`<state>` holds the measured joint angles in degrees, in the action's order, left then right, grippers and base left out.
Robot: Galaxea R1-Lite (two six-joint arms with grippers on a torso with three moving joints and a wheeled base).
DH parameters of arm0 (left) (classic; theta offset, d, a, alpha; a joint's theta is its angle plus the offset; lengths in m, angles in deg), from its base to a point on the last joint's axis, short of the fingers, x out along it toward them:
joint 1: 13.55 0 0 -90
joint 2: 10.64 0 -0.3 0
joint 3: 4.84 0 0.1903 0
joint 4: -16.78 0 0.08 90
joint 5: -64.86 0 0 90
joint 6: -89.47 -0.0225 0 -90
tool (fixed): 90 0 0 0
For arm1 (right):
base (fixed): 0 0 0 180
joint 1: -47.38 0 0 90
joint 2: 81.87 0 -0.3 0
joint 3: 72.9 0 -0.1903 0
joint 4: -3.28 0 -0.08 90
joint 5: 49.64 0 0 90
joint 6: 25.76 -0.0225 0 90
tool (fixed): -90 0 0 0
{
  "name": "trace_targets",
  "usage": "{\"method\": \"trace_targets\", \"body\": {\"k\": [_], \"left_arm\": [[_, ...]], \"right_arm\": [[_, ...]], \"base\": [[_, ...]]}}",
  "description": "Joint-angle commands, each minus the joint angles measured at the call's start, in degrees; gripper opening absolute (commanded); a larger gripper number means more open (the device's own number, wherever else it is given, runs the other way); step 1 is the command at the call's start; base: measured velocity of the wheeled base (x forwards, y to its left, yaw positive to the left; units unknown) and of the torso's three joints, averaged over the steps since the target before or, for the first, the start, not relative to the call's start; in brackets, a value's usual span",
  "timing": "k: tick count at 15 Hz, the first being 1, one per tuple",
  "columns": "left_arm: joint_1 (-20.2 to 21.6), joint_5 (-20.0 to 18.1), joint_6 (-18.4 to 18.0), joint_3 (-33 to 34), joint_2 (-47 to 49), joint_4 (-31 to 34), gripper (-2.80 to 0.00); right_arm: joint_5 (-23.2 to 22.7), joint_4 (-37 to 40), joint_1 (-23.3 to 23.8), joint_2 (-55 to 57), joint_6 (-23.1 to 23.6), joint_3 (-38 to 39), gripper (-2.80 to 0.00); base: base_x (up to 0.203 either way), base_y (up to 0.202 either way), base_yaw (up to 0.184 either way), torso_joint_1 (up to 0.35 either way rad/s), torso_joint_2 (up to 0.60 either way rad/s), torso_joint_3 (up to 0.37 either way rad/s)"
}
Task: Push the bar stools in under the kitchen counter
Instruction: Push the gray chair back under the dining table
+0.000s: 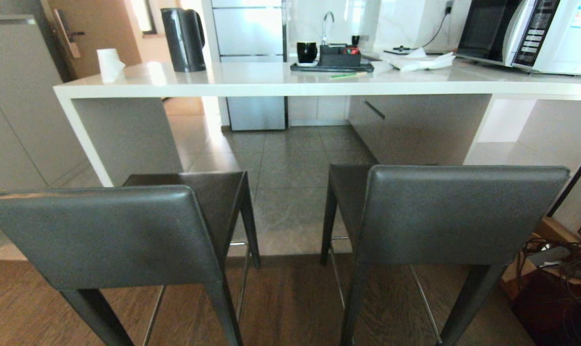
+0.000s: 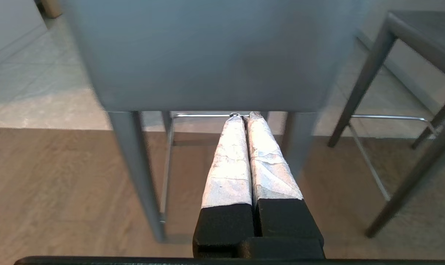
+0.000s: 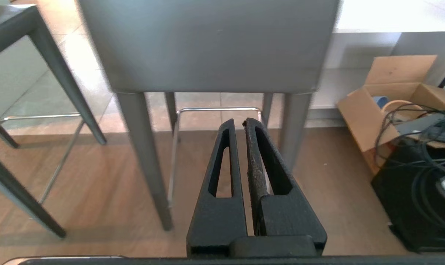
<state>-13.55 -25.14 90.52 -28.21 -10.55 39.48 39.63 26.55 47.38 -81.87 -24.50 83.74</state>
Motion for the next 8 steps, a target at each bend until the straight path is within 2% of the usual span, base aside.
{"method": "trace_targets", "body": {"k": [1, 8], "left_arm": [[0.0, 0.0, 0.0, 0.2, 0.0, 0.0, -2.80], [0.0, 0.0, 0.0, 0.2, 0.1, 0.0, -2.80]], "right_arm": [[-0.1, 0.0, 0.0, 0.1, 0.0, 0.0, -2.80], [0.5, 0.0, 0.0, 0.1, -0.3, 0.0, -2.80]], "base": [[0.000, -0.192, 0.001, -0.002, 0.00, 0.006], [0.000, -0.195, 0.002, 0.004, 0.00, 0.003]]}}
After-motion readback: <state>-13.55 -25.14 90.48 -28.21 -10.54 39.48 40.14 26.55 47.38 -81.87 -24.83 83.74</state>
